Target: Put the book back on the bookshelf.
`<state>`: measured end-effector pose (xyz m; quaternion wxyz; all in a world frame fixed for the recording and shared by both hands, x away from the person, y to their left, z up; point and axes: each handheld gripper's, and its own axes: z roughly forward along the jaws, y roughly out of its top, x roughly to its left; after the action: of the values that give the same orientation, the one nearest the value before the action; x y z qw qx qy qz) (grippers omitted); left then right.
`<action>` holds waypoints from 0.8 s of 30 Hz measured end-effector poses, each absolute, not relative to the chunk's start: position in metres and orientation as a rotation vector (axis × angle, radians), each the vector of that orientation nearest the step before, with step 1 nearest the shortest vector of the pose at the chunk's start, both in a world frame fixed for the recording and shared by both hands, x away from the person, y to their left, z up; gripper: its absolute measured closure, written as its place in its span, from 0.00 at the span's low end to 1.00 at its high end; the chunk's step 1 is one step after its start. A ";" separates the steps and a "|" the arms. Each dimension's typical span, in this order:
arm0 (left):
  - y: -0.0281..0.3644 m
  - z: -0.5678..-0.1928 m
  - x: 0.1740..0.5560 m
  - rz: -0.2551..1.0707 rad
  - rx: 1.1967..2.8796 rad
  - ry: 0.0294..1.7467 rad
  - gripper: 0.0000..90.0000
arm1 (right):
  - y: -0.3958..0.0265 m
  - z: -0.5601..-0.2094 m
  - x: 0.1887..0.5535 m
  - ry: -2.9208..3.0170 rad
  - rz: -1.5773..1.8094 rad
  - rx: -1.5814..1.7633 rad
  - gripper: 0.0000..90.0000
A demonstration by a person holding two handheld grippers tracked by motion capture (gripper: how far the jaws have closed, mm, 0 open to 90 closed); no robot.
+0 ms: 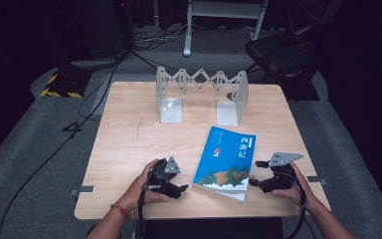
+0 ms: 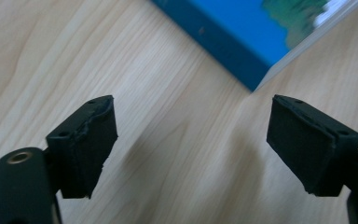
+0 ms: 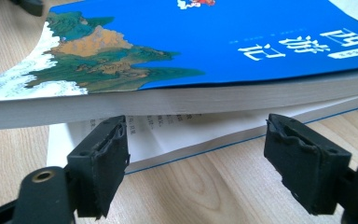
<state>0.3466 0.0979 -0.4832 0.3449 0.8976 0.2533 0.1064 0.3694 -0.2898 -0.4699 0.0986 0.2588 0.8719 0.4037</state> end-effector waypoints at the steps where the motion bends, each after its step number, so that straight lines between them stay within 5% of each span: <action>1: 0.091 -0.479 0.344 0.276 2.329 0.623 0.19 | -0.288 -0.467 0.369 2.565 1.197 0.766 0.25; 12: 0.018 -0.462 0.328 0.244 2.303 0.390 0.24 | -0.283 -0.457 0.374 2.543 1.230 0.764 0.25; 24: -0.013 -0.466 0.326 0.311 2.243 0.445 0.35 | -0.271 -0.443 0.382 2.498 1.254 0.760 0.22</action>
<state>0.3258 -0.0131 -0.4665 0.4051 0.8886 0.1763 0.1232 0.3819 -0.2710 -0.4432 0.1223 0.2604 0.8559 0.4298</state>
